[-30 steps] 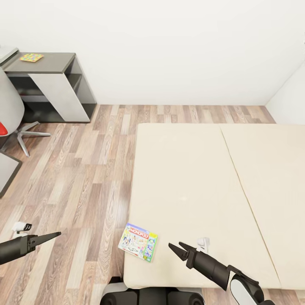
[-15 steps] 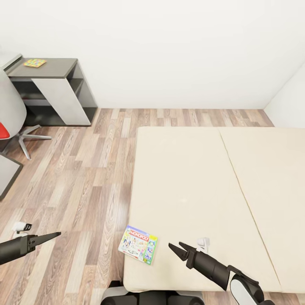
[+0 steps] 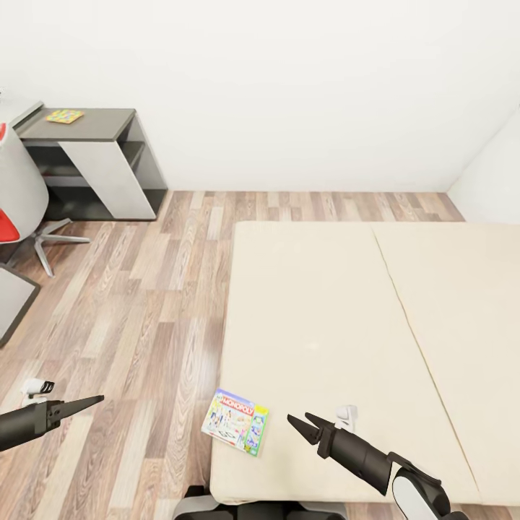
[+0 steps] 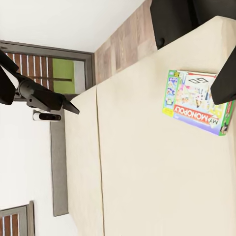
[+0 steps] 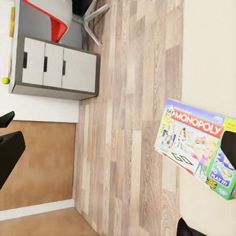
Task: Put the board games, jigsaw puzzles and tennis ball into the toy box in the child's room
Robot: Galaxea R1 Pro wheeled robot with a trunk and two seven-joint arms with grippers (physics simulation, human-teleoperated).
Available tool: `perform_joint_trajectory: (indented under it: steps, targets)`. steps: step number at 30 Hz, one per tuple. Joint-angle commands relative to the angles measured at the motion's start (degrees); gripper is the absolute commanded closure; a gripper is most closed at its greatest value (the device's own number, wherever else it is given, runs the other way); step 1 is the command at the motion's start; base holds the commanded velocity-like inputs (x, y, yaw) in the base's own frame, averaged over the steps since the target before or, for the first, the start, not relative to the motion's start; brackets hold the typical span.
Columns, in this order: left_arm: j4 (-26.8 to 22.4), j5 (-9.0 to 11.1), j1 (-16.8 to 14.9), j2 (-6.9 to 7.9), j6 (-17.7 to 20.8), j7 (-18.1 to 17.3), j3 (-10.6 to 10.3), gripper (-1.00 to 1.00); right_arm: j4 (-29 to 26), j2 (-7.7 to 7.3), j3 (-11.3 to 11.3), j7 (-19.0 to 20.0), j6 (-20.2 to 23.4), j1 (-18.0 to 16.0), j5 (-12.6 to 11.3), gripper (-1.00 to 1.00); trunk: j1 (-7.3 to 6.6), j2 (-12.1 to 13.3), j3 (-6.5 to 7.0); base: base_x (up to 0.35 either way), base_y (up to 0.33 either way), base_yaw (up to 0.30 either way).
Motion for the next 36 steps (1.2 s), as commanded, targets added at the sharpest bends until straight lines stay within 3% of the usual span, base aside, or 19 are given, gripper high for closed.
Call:
perform_joint_trajectory:
  steps: [1,36]
  targets:
    - [-0.01,-0.02,-0.02,0.01,0.61,-0.22,0.00,-1.00,-0.03,-0.04,0.04,-0.08,0.40,-0.03,-0.60,-1.00,0.03,-0.09,0.02,0.000,0.000,0.000]
    - [0.05,-0.03,-0.02,0.01,0.55,-0.13,-0.03,-1.00,-0.03,-0.04,0.04,-0.12,0.40,-0.03,-0.47,-1.00,0.03,-0.09,3.32,0.000,0.000,0.000]
